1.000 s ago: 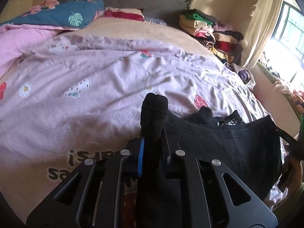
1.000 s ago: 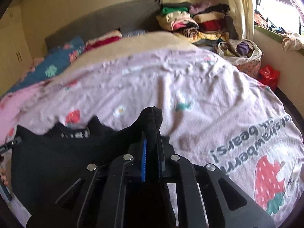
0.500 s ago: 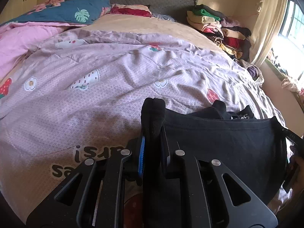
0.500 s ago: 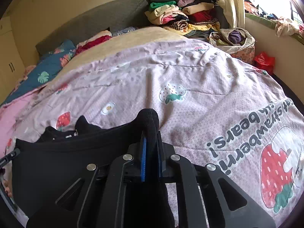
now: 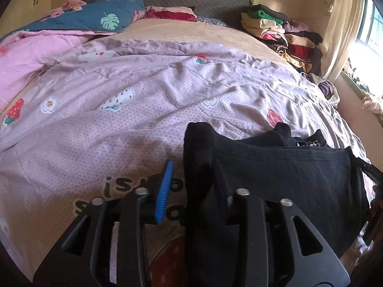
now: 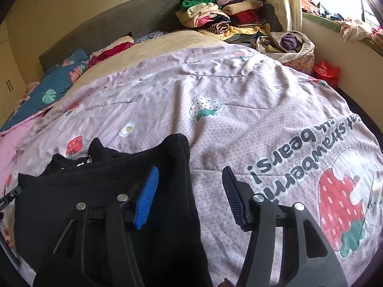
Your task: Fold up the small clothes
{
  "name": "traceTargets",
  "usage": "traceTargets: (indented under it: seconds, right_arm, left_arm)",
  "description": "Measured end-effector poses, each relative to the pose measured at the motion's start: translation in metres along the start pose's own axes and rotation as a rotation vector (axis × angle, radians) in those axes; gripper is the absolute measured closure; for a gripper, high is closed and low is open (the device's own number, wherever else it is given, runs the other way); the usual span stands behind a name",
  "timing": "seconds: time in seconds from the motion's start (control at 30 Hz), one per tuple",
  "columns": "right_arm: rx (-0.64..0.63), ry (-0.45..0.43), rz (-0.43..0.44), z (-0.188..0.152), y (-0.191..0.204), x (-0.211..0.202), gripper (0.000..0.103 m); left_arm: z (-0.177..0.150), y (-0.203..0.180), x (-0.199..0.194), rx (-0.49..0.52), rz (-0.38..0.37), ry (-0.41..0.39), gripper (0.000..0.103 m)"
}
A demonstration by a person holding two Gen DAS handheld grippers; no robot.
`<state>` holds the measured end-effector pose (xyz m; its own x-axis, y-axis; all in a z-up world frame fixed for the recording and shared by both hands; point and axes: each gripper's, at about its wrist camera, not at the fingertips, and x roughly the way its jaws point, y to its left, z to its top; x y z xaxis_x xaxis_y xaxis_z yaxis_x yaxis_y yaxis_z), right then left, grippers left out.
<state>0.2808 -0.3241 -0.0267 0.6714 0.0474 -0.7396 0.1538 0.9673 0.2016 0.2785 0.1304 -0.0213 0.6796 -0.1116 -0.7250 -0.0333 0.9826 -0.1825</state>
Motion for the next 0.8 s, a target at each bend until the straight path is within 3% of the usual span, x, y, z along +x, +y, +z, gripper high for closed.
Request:
traceTargets:
  seconds: [0.13, 0.23, 0.3, 0.37, 0.53, 0.67, 0.8]
  right_arm:
    - [0.000, -0.004, 0.012, -0.008, -0.002, -0.014, 0.036]
    - [0.008, -0.008, 0.017, -0.013, -0.005, -0.025, 0.025]
    - [0.015, -0.019, 0.011, -0.016, -0.006, -0.036, 0.021]
    - [0.011, -0.033, 0.020, -0.019, -0.006, -0.049, 0.019]
    - [-0.010, -0.061, 0.019, -0.031, -0.002, -0.074, 0.017]
    - [-0.045, -0.046, 0.011, -0.046, 0.001, -0.084, 0.017]
    - [-0.050, -0.006, 0.022, -0.060, -0.001, -0.083, 0.027]
  left_arm:
    - [-0.002, 0.007, -0.010, -0.030, -0.001, -0.005, 0.060]
    - [-0.005, 0.012, -0.019, -0.056, -0.001, -0.010, 0.044]
    - [-0.006, 0.015, -0.028, -0.069, 0.005, -0.016, 0.030]
    - [-0.006, 0.015, -0.035, -0.067, 0.012, -0.021, 0.022]
    - [-0.010, 0.014, -0.058, -0.066, -0.005, -0.035, 0.013]
    - [-0.023, 0.015, -0.073, -0.079, -0.031, -0.028, 0.013]
    - [-0.038, 0.014, -0.081, -0.084, -0.044, -0.010, 0.013]
